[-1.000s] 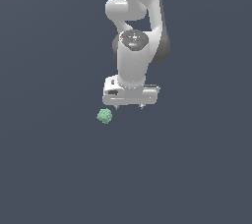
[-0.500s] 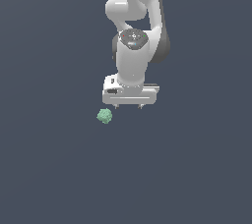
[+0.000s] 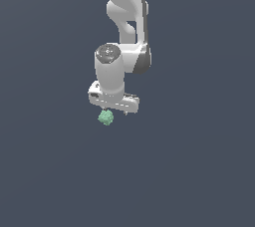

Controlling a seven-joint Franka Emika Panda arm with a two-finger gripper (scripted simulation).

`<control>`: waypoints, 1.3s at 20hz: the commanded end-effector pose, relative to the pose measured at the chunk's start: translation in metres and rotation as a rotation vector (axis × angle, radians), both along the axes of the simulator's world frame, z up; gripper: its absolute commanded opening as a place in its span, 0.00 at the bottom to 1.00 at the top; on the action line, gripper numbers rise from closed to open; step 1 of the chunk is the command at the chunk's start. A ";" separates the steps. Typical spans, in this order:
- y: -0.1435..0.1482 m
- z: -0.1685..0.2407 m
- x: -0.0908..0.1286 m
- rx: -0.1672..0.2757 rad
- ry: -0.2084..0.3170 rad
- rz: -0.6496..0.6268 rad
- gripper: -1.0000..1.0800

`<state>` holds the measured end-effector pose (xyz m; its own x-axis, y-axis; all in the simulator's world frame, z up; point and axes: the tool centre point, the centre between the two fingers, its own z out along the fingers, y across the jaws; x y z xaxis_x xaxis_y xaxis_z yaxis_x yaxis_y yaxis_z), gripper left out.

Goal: Pick up the object and move it to a goal position.

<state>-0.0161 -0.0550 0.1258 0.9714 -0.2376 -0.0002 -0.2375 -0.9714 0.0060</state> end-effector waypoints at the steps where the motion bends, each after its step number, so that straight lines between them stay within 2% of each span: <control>1: -0.021 -0.014 -0.008 0.004 -0.001 -0.085 0.96; 8: -0.053 -0.034 -0.021 0.006 -0.002 -0.211 0.96; 15: -0.053 -0.039 -0.021 0.005 -0.001 -0.210 0.96; 26: -0.054 -0.083 -0.022 0.005 -0.002 -0.217 0.96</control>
